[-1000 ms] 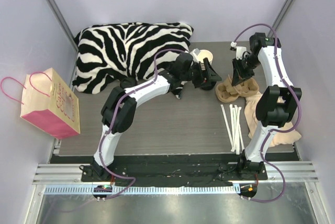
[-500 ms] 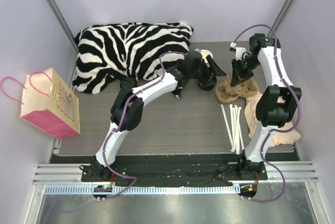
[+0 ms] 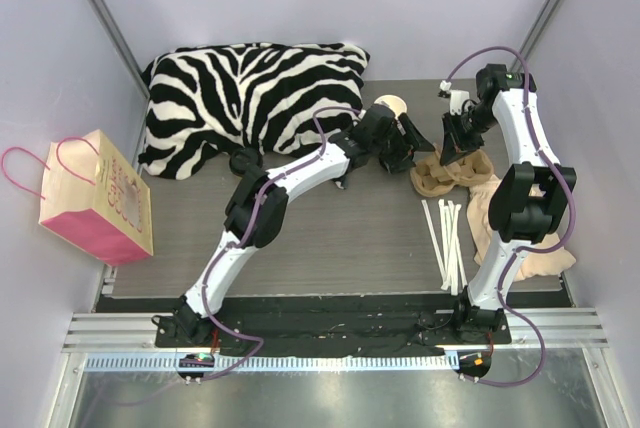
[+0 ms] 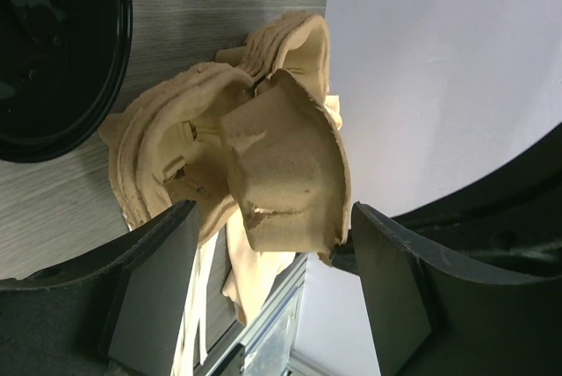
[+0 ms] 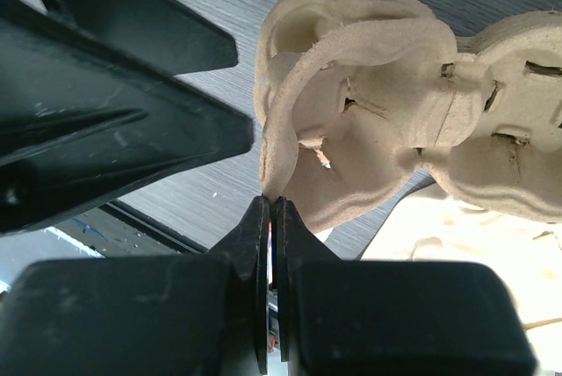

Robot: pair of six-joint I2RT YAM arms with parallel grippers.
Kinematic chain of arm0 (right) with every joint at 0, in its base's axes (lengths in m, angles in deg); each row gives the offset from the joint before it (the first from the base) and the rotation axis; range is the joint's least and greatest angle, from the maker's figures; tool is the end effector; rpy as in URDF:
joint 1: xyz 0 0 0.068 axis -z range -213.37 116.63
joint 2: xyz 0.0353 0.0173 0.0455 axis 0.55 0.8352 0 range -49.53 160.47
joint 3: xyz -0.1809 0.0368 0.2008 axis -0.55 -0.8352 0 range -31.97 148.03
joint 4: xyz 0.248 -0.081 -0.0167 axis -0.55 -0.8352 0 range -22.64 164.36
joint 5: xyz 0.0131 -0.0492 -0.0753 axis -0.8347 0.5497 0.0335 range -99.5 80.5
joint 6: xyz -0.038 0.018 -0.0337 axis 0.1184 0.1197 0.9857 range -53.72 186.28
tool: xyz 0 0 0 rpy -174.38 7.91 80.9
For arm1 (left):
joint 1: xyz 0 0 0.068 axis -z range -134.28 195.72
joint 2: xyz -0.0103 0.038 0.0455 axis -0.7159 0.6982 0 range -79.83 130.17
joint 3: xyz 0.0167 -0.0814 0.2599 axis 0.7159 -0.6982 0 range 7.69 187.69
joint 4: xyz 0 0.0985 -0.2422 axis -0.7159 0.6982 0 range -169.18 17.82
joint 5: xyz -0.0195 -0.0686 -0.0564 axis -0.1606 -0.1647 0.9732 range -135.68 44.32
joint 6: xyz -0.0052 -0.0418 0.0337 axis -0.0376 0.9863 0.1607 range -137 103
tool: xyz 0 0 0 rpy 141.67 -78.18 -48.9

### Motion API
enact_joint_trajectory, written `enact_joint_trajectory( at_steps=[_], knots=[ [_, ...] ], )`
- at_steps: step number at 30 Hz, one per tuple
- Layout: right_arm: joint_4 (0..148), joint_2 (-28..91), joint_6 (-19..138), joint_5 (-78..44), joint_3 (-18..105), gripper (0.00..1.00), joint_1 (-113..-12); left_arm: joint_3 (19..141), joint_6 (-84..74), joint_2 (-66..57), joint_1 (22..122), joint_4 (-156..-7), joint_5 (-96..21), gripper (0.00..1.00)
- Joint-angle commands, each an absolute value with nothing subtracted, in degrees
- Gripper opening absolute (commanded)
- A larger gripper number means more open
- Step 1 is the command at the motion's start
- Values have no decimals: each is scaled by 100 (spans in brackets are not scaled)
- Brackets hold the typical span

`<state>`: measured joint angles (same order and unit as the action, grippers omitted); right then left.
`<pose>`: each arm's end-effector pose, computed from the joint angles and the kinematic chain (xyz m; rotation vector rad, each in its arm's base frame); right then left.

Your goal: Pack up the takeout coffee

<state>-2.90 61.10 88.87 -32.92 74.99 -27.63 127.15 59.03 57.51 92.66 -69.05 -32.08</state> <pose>0.3776 -0.0238 0.2995 -0.4631 2.8073 0.5166 0.3773 -0.4161 0.2232 -0.4431 2.4047 -1.4260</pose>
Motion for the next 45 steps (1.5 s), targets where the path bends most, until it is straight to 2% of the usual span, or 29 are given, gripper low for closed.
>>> enact_joint_trajectory(
  at_steps=[1,16,45],
  knots=[
    [-404,5928,8966,-3464,7526,1,-2757,13012,5956,5798,9309,-7153,-3294,75],
    [-404,5875,9036,-3543,7368,1,-2783,13091,6009,5886,9380,-7619,-3303,75],
    [-527,5831,9036,-3692,7693,1,-2862,12915,6096,6106,9494,-7312,-3338,76]
  ],
)
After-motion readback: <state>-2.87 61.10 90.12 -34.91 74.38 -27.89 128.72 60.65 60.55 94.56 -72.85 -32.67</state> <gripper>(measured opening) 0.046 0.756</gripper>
